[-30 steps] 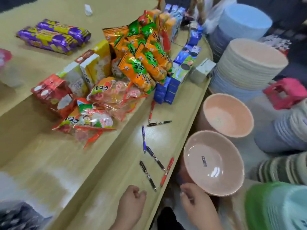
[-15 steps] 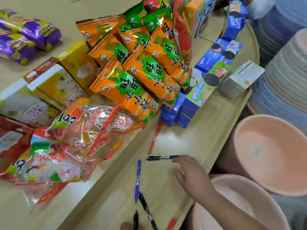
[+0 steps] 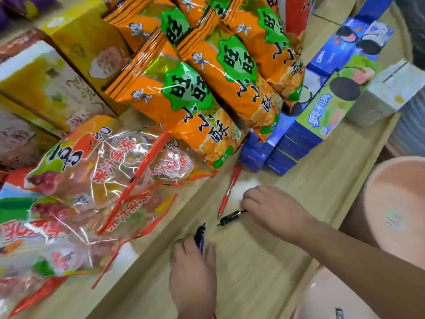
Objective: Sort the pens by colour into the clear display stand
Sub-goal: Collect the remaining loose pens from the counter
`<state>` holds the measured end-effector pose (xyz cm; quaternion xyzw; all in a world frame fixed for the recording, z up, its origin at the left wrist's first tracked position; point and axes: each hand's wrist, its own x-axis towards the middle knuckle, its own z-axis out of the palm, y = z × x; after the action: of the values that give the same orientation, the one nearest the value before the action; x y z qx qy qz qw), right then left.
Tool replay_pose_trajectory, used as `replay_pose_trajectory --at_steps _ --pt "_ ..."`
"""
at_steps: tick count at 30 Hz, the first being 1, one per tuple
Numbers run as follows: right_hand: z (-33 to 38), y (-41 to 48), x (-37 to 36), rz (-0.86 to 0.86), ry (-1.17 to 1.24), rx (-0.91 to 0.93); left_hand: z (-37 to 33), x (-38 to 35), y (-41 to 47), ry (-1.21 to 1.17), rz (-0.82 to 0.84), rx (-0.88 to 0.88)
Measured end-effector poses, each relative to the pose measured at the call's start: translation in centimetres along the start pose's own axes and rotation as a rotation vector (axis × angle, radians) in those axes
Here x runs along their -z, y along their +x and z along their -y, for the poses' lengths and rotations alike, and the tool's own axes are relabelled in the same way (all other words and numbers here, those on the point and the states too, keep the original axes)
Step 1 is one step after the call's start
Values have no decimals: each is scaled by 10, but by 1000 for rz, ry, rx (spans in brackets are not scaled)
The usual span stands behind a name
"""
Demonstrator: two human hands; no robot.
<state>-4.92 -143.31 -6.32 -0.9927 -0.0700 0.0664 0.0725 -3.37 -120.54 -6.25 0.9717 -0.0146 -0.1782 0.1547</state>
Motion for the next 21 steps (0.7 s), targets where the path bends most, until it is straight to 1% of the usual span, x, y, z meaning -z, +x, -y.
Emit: replay_pose_trajectory --at_steps 2,4,6,7,11,12,14,16,18,21 --pt "-10 16 10 -47 -52 22 9 -3 6 84 8 -153" --pt "-13 35 13 -56 -118 51 20 -3 9 160 -1 -271" --pt "-12 49 10 -40 -175 90 27 5 11 162 10 -332" --pt "-10 53 8 -27 -209 109 29 13 11 154 17 -332" --pt "1 49 9 45 -324 136 41 42 2 125 142 -433" --pt "4 42 9 57 -310 135 45 47 -2 120 188 -475" --pt "10 19 6 64 -206 125 55 50 -10 111 266 -627" --pt "22 -14 2 73 -103 110 65 47 -16 156 375 -806" --pt "39 -50 -4 86 -44 133 77 38 -20 227 484 -947" --pt "72 -94 -10 108 34 248 91 27 -18 316 495 -1084"
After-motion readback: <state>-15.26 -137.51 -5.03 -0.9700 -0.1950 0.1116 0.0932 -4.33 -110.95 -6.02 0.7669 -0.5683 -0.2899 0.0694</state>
